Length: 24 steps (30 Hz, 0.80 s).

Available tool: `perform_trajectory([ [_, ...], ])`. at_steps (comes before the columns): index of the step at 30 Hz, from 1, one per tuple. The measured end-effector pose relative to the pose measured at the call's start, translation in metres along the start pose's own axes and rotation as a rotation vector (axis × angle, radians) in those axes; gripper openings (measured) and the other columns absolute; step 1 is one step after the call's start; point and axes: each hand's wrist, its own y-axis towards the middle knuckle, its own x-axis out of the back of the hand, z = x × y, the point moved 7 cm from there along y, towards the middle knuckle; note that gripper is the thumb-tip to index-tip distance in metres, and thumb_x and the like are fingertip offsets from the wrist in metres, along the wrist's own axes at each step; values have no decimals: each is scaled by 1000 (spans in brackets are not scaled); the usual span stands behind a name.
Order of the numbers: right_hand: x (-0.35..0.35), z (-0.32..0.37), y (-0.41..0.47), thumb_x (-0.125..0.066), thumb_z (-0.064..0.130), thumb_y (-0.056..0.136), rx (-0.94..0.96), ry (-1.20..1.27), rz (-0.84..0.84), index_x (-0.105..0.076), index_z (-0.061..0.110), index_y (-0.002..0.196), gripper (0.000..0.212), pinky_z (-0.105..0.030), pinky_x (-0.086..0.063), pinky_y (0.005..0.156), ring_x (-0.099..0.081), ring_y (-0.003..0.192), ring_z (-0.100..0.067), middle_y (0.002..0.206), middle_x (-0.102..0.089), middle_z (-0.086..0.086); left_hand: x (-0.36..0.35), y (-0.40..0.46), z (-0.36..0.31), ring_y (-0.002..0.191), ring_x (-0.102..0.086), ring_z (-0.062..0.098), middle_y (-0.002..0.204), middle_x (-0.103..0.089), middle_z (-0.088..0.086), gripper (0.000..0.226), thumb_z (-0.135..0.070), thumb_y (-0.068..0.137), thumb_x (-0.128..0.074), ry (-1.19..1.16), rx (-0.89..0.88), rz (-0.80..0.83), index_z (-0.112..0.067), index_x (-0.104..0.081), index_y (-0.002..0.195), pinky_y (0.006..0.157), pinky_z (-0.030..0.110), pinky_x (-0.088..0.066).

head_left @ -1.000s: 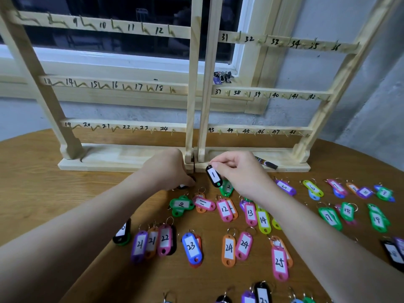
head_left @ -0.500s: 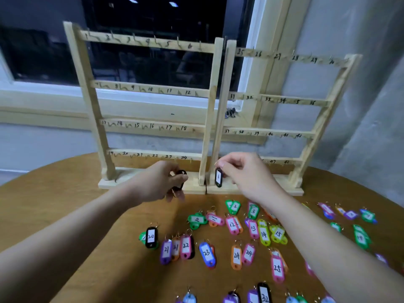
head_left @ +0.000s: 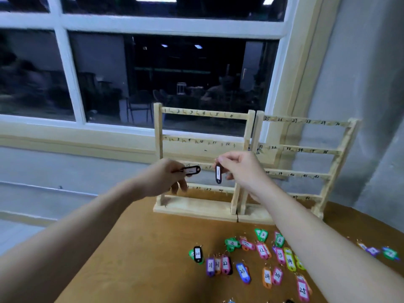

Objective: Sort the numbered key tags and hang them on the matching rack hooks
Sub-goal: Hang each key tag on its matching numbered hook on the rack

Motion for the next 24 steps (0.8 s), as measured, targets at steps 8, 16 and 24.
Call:
perform_trajectory([
  [8,-42,72,65,-63,17,96,176,-13,-62,-79,12,80,24,-26,-55,66,-66,71,1,81,-78,6,72,27,2,68,-72,20,85,-78,1,12,-17,106,-48,-20,-31,-117,-7,-52,99,55,24,-47],
  [16,-88,112,129,-65,18,96,266,-18,-121,-69,8,82,17,-18,-46,52,-72,64,-9,75,-76,0,127,41,23,72,-71,13,87,-78,-5,32,-20,108,-44,5,-48,-274,-17,-73,95,60,25,-53],
  [24,-98,105,145,-58,16,96,272,-241,-303,-69,7,75,25,-41,-61,59,-69,49,-16,67,-72,-1,175,45,34,72,-75,17,88,-76,5,13,-19,106,-46,28,-70,-367,-13,-55,98,63,39,-54],
])
